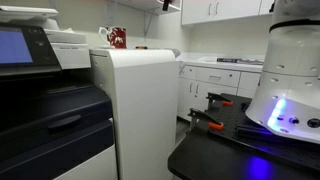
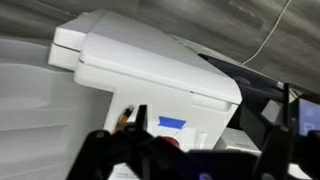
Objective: Put the pen into the mug.
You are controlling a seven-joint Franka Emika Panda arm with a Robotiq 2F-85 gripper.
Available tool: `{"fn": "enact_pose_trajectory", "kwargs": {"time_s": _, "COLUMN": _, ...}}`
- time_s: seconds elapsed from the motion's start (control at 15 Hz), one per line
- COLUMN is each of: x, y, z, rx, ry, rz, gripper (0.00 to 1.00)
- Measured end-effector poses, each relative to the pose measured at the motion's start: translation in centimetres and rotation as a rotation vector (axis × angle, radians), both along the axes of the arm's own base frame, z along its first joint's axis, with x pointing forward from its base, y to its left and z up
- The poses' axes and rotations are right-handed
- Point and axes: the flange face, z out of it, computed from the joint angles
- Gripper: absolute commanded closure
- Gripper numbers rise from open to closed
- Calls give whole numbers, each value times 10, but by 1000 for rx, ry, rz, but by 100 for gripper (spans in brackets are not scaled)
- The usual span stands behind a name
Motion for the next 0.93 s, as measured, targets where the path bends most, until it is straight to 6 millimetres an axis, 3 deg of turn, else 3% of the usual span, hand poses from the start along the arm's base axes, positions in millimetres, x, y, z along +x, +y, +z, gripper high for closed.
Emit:
{"fn": "enact_pose_trajectory", "kwargs": {"time_s": 0.53, "x": 3, "y": -3, "z": -2, "rx": -6, "ry": -5, "rz": -21, "gripper": 0}}
{"fn": "enact_pose_trajectory", "kwargs": {"time_s": 0.73, "x": 27, "y": -20, "z": -17, "rx": -25, "ry": -31, "rz": -95, "gripper": 0}}
{"fn": "enact_pose_trajectory", "kwargs": {"time_s": 0.93, "x": 63, "y": -40, "z": -49, "rx": -46, "ry": -16, "rz": -187, "gripper": 0}}
